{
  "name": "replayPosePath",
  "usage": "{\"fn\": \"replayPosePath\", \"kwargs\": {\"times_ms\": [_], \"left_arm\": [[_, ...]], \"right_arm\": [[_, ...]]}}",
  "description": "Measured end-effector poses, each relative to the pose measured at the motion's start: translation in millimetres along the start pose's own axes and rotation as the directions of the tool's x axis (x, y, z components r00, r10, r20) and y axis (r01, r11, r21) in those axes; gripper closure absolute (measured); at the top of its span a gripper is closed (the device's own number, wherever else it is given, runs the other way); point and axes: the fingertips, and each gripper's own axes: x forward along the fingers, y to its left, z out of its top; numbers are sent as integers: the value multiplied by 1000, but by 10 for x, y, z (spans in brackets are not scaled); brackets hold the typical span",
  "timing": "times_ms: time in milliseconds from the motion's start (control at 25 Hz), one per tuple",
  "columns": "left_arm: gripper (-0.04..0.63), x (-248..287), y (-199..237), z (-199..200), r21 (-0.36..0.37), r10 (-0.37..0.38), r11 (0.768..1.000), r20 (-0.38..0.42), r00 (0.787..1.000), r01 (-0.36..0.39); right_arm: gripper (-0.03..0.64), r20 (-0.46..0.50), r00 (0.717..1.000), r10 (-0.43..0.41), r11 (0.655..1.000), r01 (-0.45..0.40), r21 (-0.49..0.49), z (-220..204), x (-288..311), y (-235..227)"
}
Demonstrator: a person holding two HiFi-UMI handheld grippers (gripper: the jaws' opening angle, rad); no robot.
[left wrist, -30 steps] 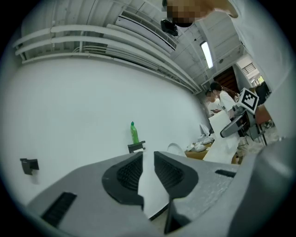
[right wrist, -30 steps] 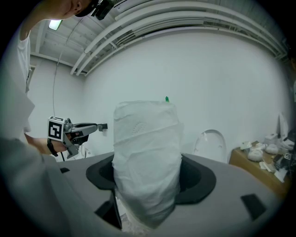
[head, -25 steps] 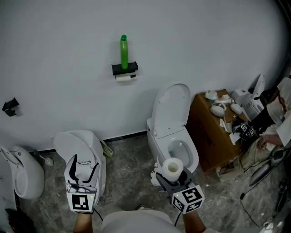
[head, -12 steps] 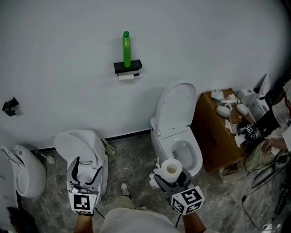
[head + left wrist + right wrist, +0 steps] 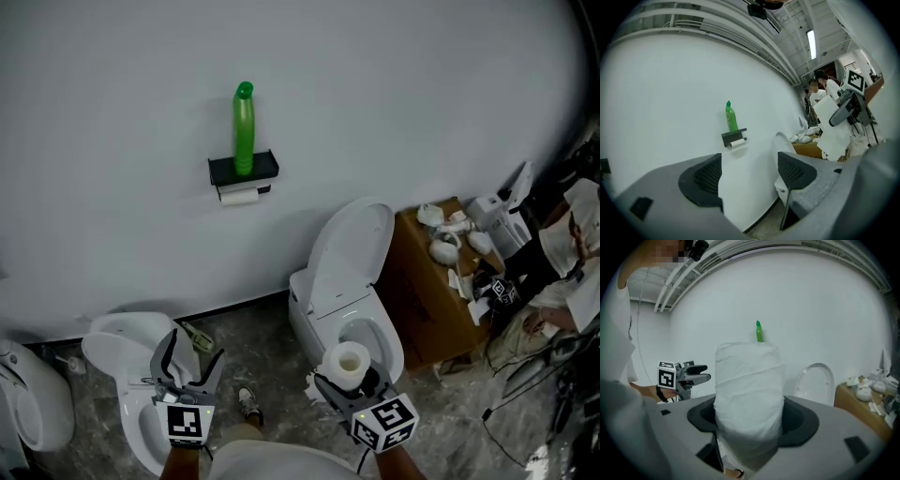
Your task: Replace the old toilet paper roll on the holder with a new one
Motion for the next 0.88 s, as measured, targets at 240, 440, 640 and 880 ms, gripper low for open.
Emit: {"fn": "replayPosePath", "kwargs": {"times_ms": [240, 440, 640, 880], "left_arm": [[236, 786, 549, -98, 51, -37, 998, 4, 999, 37], [236, 1187, 776, -274, 50, -62, 997, 17, 998, 61], [236, 1432, 863, -301, 52, -67, 996, 7, 998, 67], [236, 1737, 894, -138, 131, -41, 991, -4, 999, 41]], "right_arm": [[284, -18, 999, -51, 998, 50, -44, 608, 744, -118], [284, -39, 997, -59, 998, 58, -39, 805, 1179, -133], [284, -47, 998, -44, 999, 43, -27, 886, 1497, -250], [284, 13, 1000, 9, 999, -8, -41, 1204, 1855, -597]]}}
